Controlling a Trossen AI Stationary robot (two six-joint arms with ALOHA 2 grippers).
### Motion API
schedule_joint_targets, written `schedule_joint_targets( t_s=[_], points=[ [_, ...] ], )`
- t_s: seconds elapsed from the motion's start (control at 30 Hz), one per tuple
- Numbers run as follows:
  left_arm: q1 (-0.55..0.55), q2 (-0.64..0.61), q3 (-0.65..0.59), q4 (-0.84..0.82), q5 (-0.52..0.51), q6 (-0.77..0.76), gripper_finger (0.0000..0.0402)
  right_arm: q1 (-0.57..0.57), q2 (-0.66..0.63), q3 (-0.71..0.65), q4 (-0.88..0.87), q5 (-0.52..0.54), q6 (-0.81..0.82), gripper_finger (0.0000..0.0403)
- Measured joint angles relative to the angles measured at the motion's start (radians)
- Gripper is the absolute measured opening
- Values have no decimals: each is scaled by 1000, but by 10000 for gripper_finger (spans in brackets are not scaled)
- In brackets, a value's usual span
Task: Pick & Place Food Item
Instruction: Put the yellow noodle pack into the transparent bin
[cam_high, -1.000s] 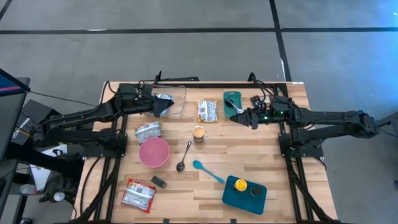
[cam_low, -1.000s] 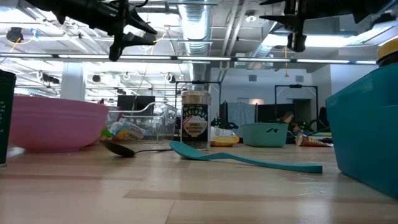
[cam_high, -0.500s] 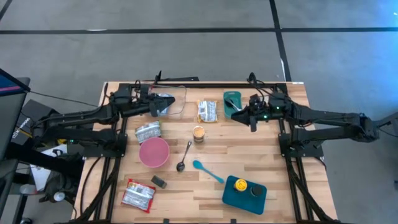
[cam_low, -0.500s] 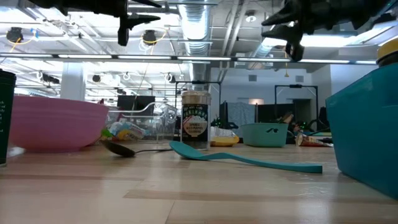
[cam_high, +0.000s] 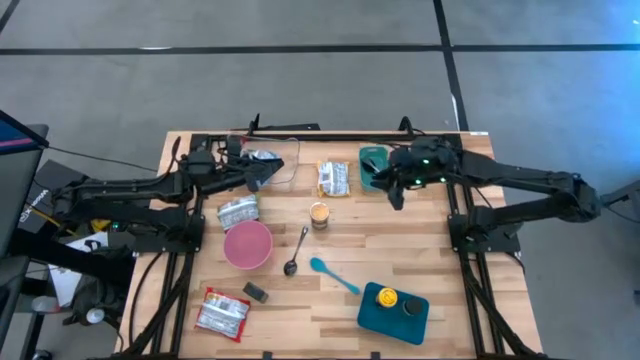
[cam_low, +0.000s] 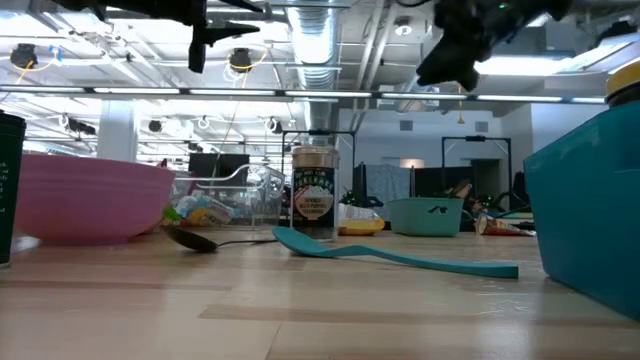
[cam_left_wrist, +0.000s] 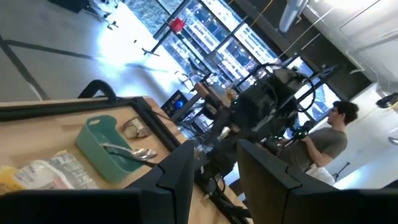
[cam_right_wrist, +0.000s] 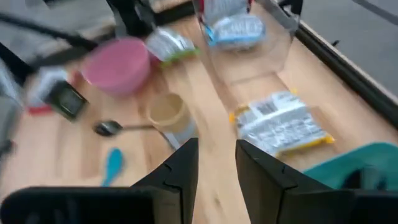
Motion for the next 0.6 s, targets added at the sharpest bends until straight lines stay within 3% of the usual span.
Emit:
schedule_joint_targets(
  t_s=[0.3, 0.6],
  points=[
    [-10, 12, 1, -7, 0, 0, 116, 39, 225, 145, -142, 92, -185, 102],
    [-10, 11, 1, -8, 0, 0, 116, 88, 381, 154, -135, 213, -276, 102]
  ],
)
